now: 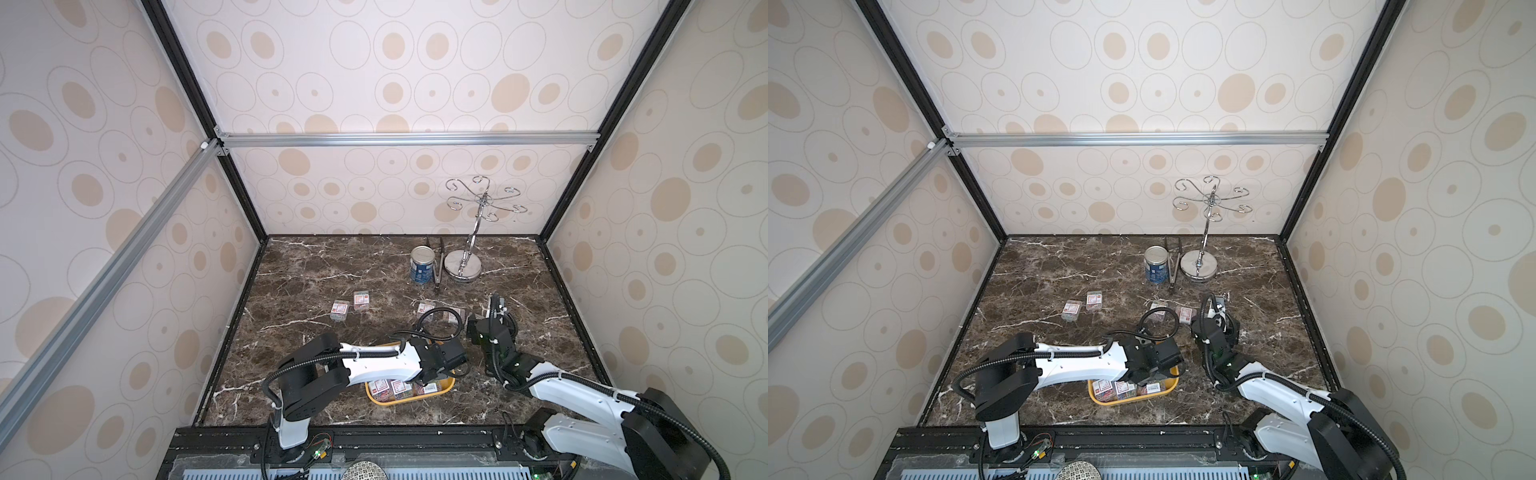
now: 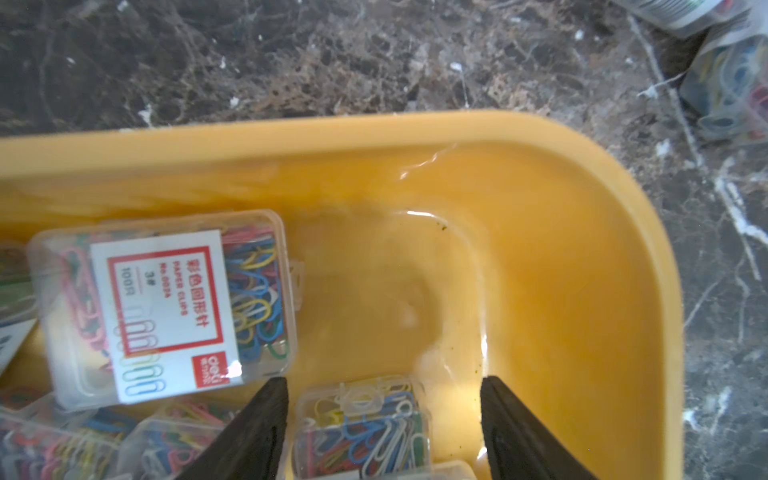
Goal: Take the paper clips out of the storage box
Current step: Pick up the boxed paper clips from the storage box.
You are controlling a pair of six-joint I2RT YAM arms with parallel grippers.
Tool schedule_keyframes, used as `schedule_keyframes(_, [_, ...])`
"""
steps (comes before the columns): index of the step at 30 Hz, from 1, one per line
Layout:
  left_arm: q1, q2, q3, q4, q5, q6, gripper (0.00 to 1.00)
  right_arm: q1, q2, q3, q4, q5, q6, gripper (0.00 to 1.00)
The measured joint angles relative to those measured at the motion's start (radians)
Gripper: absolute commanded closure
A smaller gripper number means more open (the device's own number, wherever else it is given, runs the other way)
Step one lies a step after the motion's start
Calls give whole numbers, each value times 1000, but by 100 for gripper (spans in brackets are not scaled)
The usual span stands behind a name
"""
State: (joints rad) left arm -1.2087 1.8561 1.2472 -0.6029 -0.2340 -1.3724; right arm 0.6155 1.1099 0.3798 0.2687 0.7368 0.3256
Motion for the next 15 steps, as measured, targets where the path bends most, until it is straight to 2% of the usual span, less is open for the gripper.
schedule_keyframes(2, [-3,0,22,-35,-1,2,11,0,0,0,0,0,0,13])
schedule_keyframes(3, [-4,-2,30,-49,0,1,11,0,0,0,0,0,0,13])
schedule_keyframes(15, [-22,-14,42,-98,40,-17,16,0,-7,0,0,-7,0,13])
